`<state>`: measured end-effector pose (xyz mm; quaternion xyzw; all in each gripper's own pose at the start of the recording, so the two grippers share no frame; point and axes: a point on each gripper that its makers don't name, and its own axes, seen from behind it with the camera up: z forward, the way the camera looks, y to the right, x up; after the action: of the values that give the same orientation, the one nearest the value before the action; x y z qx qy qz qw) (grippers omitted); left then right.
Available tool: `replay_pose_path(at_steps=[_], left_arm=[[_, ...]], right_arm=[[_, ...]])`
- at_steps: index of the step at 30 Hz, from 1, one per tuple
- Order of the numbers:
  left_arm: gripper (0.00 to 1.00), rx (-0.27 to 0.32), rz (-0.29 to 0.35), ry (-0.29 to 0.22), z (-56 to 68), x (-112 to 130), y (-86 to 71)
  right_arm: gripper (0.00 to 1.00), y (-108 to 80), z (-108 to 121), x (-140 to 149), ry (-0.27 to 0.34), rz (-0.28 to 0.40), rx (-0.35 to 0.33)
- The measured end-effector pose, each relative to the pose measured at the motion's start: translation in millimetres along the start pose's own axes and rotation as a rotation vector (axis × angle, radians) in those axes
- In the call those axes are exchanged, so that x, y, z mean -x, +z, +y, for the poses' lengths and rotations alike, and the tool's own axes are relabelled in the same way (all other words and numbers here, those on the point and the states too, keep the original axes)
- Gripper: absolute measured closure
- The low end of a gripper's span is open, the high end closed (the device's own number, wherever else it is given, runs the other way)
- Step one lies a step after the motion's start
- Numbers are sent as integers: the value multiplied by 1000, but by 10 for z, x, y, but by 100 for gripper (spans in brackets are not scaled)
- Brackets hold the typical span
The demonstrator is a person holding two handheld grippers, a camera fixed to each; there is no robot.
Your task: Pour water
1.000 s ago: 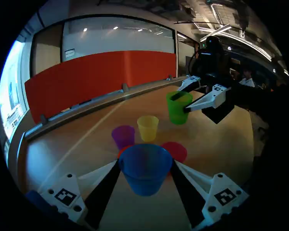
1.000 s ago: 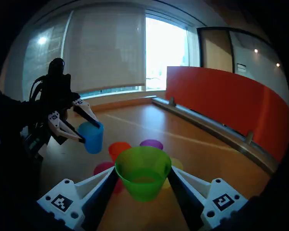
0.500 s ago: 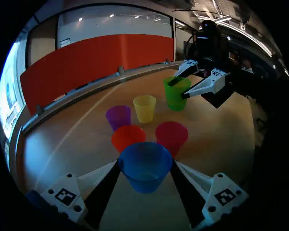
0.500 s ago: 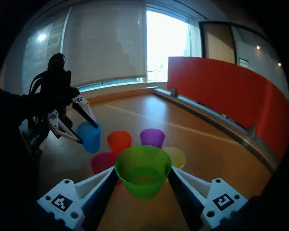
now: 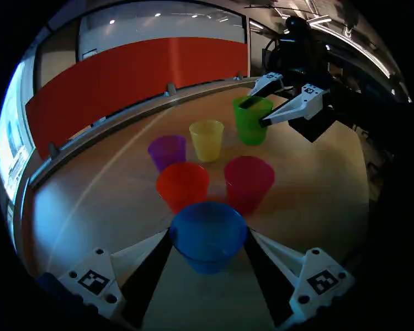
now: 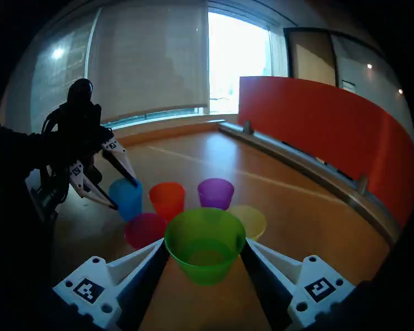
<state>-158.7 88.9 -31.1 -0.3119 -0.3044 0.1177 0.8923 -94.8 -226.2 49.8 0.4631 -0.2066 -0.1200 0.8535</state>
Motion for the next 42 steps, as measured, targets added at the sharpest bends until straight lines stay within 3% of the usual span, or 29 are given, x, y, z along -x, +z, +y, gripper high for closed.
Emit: replay_pose_path(at_steps=[20,30,42], left_arm=[[11,23,-9,-12,51,170,19],[4,12,-21,45,78,229,12],[4,-3,-29,-3,38,358,-98]], right_arm=[[10,61,0,48,11,-5,2],[10,96,5,129,15,-17,5],[10,239,7,327,27,-46,5]])
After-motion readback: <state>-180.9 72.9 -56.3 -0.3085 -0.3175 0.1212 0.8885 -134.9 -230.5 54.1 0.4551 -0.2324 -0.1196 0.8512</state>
